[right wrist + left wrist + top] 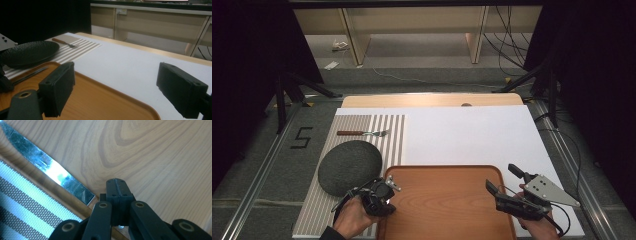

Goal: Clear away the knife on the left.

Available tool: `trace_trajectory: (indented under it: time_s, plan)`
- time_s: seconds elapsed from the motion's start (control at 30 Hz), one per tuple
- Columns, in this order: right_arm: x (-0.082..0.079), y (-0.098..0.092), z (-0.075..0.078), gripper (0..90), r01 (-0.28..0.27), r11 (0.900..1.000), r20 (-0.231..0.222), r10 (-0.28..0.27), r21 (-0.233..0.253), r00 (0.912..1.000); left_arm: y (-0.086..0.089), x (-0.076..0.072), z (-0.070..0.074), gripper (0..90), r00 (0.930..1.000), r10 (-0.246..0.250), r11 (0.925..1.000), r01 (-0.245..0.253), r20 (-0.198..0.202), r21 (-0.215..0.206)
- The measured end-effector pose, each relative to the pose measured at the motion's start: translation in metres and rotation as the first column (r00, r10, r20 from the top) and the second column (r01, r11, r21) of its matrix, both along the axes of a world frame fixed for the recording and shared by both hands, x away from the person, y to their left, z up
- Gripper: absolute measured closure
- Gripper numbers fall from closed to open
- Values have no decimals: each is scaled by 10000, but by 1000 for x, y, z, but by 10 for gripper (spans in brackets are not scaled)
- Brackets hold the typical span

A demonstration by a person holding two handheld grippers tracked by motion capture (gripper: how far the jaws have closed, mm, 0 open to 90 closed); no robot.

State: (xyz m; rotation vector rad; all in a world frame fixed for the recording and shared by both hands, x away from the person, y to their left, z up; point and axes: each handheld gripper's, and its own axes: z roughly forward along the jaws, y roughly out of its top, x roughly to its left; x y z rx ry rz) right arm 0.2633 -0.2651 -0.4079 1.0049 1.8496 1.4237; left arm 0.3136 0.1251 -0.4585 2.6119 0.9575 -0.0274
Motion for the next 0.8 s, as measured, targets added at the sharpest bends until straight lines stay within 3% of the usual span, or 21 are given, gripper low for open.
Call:
trace_trajectory:
  time_s: [0.27, 0.37, 0.4, 0.47, 0.5, 0.6, 0.63, 0.73, 0.8]
  plan:
    - [0, 0, 0, 162, -6, 10000, 26, 6, -8, 10000, 1, 0, 1, 893, 10000, 30, 10000, -30, 25, -49]
    - [0, 0, 0, 162, -4, 10000, 10, 4, -23, 10000, 2, 0, 3, 777, 10000, 9, 9995, -11, -66, -313]
    - [0, 0, 0, 162, -4, 10000, 10, 4, -23, 10000, 2, 0, 4, 777, 10000, 37, 9991, -39, -49, -424]
    - [0, 0, 0, 162, -5, 10000, 2, 5, -16, 10000, 1, 0, 6, 667, 10000, 64, 9979, -59, 74, -642]
    - [0, 0, 0, 162, -15, 10000, 31, 15, -12, 10000, 0, -1, 9, 640, 9994, 53, 9963, -22, 355, -859]
    - [0, 0, 0, 162, -12, 10000, 17, 12, -22, 10000, 0, -2, 12, 591, 9982, 21, 9940, 45, 604, -1093]
    - [0, 0, 0, 162, -7, 10000, 13, 7, -24, 10000, -1, -2, 13, 511, 9973, 70, 9933, 14, 727, -1159]
    - [0, 0, 0, 162, -6, 10000, 11, 6, -26, 10000, -2, -3, 15, 453, 9959, 78, 9904, 47, 898, -1379]
    - [0, 0, 0, 162, -15, 10000, 15, 15, -21, 10000, -3, -4, 16, 357, 9941, 111, 9872, 63, 1079, -1596]
